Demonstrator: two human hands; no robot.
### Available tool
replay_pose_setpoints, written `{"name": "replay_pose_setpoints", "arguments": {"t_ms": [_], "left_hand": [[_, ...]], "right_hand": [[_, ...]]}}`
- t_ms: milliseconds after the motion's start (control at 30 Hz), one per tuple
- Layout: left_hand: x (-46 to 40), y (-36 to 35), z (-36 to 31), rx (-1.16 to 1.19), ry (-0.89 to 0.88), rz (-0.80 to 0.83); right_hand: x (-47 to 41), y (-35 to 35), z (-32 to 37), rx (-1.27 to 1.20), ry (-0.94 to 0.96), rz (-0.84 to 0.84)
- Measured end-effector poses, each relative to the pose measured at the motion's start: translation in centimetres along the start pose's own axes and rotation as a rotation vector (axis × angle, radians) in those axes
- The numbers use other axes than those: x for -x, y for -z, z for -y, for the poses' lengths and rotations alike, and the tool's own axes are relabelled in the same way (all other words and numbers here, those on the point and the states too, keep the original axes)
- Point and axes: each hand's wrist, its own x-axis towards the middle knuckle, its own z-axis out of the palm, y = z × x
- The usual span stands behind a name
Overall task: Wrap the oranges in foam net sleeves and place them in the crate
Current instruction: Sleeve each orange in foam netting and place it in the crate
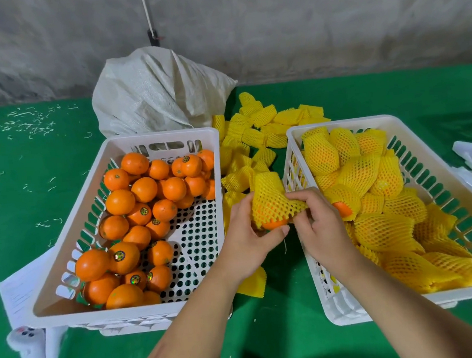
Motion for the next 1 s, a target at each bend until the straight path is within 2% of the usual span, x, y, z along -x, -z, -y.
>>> {"name": "replay_pose_setpoints", "arguments": {"t_ms": [100,233,367,433,533,633,733,833,1000], "left_hand": [[-0.3,-0.3,-0.1,0.118,0.048,-0.087],[-0.4,-0.2,-0.2,0.152,0.071,-0.096],[0.0,0.5,0.0,0.039,-0.03,0.003],[0.1,0.3,-0.2,0.102,-0.041,-0.059],[-0.3,-0.1,-0.9,0.215,0.004,-0.175],[-0.3,-0.2,-0.9,0.243,0.03,-0.211],[-0.3,-0.2,-0.6,0.265,0.068,-0.213],[-0.2,0.1,-0.3,0.155,0.043,-0.1],[0.2,0.1,-0.2,0.169,-0.005,-0.109]], "right_hand": [[0.7,0.0,-0.4,0.047,0.131,-0.022],[0.3,-0.6,-0.4,-0.157,-0.116,0.147],[0.4,-0.6,-0.8,-0.084,-0.127,0.192],[0.7,-0.6,-0.8,-0.041,-0.068,0.143],[1.1,-0.5,-0.1,0.095,0.116,0.087],[1.0,-0.4,0.3,0.162,0.217,0.055],[1.2,-0.4,0.4,0.053,0.093,0.103],[1.4,-0.4,0.6,-0.099,-0.085,0.146],[1.5,0.0,0.5,0.073,-0.004,0.021]]}}
